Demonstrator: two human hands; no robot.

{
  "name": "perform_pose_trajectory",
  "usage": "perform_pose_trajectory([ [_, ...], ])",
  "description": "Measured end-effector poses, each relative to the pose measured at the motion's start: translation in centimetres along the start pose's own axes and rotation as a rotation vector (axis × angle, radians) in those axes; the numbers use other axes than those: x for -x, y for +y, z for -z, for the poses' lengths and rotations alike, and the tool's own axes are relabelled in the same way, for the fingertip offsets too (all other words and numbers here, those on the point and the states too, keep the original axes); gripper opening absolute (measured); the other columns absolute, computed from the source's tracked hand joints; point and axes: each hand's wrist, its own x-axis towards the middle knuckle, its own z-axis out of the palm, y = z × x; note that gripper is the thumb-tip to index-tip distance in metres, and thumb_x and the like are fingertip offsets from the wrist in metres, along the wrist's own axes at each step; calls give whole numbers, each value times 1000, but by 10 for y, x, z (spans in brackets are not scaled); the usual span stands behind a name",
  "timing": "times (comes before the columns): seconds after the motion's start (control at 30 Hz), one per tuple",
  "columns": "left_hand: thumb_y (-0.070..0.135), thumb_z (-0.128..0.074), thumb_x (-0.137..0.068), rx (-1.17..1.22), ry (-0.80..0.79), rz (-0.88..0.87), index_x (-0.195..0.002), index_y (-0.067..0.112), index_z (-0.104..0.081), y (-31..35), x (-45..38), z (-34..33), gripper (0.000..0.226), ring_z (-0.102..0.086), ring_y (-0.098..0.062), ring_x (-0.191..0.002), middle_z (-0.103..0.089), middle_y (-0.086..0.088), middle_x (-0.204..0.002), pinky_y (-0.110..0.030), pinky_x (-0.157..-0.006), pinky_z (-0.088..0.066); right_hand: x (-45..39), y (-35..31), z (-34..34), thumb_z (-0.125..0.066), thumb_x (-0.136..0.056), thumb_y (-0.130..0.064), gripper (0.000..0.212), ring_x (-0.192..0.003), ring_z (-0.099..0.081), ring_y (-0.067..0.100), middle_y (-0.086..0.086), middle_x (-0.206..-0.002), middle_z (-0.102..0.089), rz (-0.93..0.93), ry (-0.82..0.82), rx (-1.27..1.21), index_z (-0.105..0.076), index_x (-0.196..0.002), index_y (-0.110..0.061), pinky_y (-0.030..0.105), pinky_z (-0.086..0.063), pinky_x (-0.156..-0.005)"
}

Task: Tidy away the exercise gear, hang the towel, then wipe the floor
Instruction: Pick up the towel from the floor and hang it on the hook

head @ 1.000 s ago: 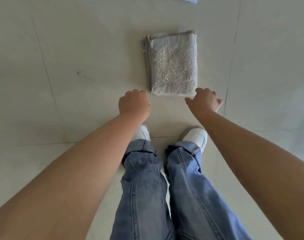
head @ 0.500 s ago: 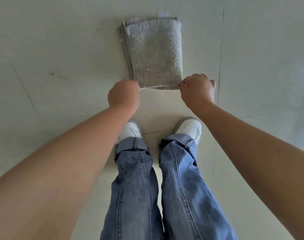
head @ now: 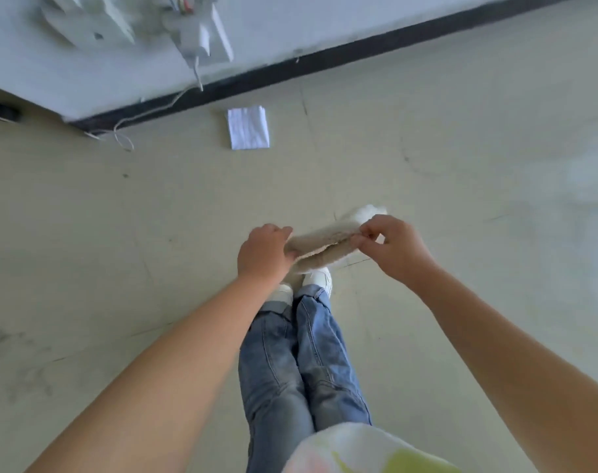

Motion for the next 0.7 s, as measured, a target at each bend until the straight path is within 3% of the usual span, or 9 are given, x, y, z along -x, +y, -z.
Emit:
perform_pose_trajectory([
  [0.07, 17, -46, -95, 6, 73, -66, -118, 9, -63, 33, 15, 23, 30, -52, -29, -116, -60, -11, -119, -34, -87, -43, 36, -2, 33, -59, -89, -9, 17, -57, -38, 0, -9, -65, -45, 17, 63, -23, -59, -72, -12, 7, -35, -56],
  [0.17, 11, -49, -92, -16, 131, -190, -99, 2, -69, 85, 34, 61, 23, -56, -33, -102, -64, -17, -103, -34, -77, -43, 84, 3, 81, -58, -89, -9, 15, -58, -35, 1, 3, -78, -51, 6, 243, -58, -67, -87, 3, 11, -29, -55],
  [0.27, 14, -48, -94, -74, 199, -315, -105, 7, -70, 144, 57, 102, 25, -55, -33, -103, -64, -18, -105, -33, -77, -43, 129, 11, 123, -56, -90, -9, 18, -62, -38, 9, 5, -84, -51, -26, 422, -94, -67, -93, 4, 10, -26, -56],
  [0.33, 17, -45, -96, -121, 232, -389, -112, 12, -68, 189, 73, 125, 28, -55, -32, -106, -63, -16, -109, -32, -80, -42, 159, 19, 151, -56, -90, -8, 18, -75, -42, 14, 5, -84, -52, -36, 520, -112, -68, -93, 5, 8, -26, -56],
  [0.43, 19, -41, -98, -258, 223, -483, -118, 16, -67, 262, 97, 142, 33, -59, -29, -95, -67, -13, -105, -31, -72, -43, 207, 41, 188, -56, -89, -7, 18, -81, -43, 16, 5, -80, -52, -71, 651, -123, -69, -89, 6, 10, -26, -55],
  [0.53, 16, -39, -99, -343, 165, -586, -119, 15, -66, 340, 131, 138, 34, -61, -28, -101, -69, -10, -111, -32, -78, -47, 259, 76, 220, -56, -88, -5, 18, -84, -47, 23, 2, -72, -48, -134, 726, -122, -68, -86, 8, 25, -26, -61],
  [0.6, 16, -40, -98, -358, 160, -670, -119, 13, -66, 395, 157, 125, 33, -61, -29, -107, -68, -11, -115, -32, -84, -48, 296, 107, 242, -56, -86, -4, 17, -93, -53, 29, 5, -75, -49, -185, 797, -114, -68, -85, 9, 24, -28, -69],
  [0.7, 14, -41, -98, -392, 148, -809, -119, 11, -66, 482, 198, 94, 33, -60, -30, -110, -68, -12, -117, -33, -87, -47, 354, 161, 274, -54, -86, -5, 18, -100, -55, 27, 12, -86, -60, -297, 917, -153, -70, -89, 3, 23, -30, -70],
])
